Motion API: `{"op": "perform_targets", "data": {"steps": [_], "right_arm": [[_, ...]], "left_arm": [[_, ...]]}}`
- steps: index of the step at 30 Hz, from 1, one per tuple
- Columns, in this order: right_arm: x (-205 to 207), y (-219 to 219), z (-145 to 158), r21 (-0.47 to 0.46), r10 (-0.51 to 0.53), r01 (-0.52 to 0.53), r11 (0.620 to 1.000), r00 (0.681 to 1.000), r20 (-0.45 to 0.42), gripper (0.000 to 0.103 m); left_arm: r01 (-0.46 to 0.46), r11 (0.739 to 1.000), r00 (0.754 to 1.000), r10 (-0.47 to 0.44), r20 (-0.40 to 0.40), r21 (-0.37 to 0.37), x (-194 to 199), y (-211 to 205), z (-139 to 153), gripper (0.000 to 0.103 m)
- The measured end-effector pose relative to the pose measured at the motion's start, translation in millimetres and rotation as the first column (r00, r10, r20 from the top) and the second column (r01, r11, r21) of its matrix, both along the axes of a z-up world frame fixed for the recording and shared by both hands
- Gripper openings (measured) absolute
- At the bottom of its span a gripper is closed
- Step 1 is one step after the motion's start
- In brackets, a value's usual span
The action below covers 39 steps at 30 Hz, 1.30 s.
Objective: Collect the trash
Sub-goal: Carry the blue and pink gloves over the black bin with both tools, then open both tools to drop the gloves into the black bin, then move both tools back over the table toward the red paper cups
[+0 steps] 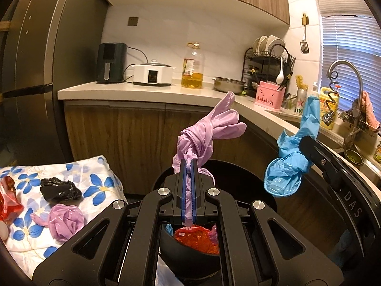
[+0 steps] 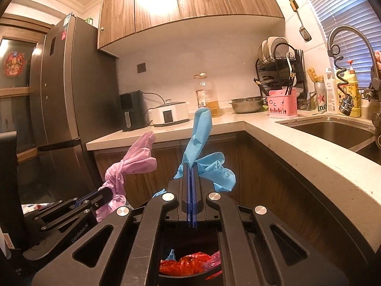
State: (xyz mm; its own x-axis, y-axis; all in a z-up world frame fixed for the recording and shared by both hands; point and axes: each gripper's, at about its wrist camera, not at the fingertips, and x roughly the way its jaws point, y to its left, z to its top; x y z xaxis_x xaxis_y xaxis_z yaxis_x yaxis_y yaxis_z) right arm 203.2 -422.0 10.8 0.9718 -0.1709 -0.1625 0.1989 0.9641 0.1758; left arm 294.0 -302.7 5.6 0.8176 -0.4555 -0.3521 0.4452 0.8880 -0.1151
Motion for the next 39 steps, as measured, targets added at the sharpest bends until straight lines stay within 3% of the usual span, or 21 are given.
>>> {"op": "perform_targets", "data": {"steps": [20,24,25,27,31,39], "right_arm": [[20,-7,-8,0.029,0.024,-0.023,0.999,0.999,-0.029,0.004],[20,-13,-9,0.051,0.019,-0.018,0.999,1.0,-0.022,0.03],[19,-14,-9,0.053,0.015,-0.014,0.998,1.0,-0.017,0.03],[17,-16,-9,0.054,0.005,-0.004,0.999,1.0,-0.013,0.03],[13,-18,-10,0.065,-0.008,0.009,0.998,1.0,-0.016,0.036],[6,-15,-11,0.069,-0.014,0.016,0.997,0.999,-0.029,0.047]], "left_arm": [[0.043,0.999,0.999,-0.044,-0.028,-0.012,15,-11,-11,0.003],[0.064,0.998,0.998,-0.064,-0.024,-0.001,14,-15,-13,0.004],[0.067,0.998,0.997,-0.067,-0.026,0.004,14,-15,-14,0.005],[0.065,0.998,0.997,-0.064,-0.033,0.016,16,-17,-17,0.013],[0.057,0.998,0.997,-0.057,-0.043,0.002,16,-14,-21,0.045],[-0.014,1.0,0.999,0.013,-0.044,-0.025,9,8,-23,0.072]]}}
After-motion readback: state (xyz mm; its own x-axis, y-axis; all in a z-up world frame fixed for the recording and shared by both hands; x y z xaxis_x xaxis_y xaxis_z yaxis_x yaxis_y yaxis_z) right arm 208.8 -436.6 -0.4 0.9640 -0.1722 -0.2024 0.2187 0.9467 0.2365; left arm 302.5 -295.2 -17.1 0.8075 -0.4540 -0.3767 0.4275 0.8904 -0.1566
